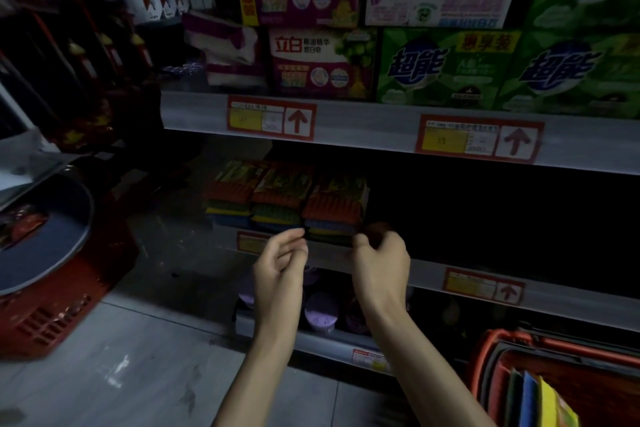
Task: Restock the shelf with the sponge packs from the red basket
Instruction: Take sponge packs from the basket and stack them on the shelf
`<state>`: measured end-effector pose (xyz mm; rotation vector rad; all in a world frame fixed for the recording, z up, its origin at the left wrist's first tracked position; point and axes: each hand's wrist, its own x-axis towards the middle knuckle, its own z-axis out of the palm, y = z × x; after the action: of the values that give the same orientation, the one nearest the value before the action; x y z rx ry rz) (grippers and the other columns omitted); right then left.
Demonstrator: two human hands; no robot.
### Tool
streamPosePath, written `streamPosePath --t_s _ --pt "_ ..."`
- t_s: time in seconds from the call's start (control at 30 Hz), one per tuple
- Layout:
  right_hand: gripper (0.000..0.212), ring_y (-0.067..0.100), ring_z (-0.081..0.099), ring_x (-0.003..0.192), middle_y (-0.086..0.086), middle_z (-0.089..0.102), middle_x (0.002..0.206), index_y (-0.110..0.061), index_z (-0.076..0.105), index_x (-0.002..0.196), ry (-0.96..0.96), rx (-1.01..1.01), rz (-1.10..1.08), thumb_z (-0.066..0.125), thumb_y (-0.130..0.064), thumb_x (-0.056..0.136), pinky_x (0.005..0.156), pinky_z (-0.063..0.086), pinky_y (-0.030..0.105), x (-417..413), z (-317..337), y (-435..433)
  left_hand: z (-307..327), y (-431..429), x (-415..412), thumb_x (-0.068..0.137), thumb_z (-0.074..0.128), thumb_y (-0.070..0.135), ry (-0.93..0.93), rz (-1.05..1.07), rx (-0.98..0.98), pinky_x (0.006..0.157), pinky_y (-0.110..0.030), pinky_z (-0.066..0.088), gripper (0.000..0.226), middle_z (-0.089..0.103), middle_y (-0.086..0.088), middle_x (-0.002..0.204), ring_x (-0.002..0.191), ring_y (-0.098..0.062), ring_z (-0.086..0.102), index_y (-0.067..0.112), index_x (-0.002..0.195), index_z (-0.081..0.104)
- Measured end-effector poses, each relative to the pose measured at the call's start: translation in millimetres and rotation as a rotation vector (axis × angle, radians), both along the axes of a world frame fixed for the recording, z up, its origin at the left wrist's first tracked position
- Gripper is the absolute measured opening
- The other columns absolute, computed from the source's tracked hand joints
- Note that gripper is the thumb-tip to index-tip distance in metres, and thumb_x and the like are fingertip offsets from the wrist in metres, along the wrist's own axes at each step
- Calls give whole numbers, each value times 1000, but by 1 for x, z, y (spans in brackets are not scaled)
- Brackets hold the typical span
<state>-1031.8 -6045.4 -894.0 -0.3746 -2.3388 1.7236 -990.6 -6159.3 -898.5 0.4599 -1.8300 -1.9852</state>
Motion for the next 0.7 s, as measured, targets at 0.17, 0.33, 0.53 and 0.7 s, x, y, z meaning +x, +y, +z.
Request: streamPosePath --t_s 0.17,0.33,0.53,0.7 --pt "21 26 62 63 5 63 69 -22 58 75 -4 12 7 60 -18 96 63 55 44 -5 2 4 0 0 1 100 61 6 3 0 -7 77 -12 54 23 74 1 108 97 3 69 21 113 72" --pt "18 32 63 55 17 68 70 -10 64 80 -12 -1 43 60 -16 97 53 55 48 -6 -2 4 0 1 1 100 61 6 -1 -6 -5 79 -16 54 23 74 2 108 97 4 69 20 114 71" --pt "21 25 62 51 6 67 64 -33 65 78 34 -51 46 64 -22 95 52 54 40 0 -7 10 1 3 1 100 61 8 -2 -11 -22 77 -15 53 22 74 3 109 96 6 68 22 114 71" --pt "16 20 73 73 -8 74 81 -47 65 84 85 -64 34 70 -34 91 70 63 48 7 -9 16 8 9 6 100 62 7 1 -39 -65 74 -9 51 22 73 3 109 95 7 68 21 115 71"
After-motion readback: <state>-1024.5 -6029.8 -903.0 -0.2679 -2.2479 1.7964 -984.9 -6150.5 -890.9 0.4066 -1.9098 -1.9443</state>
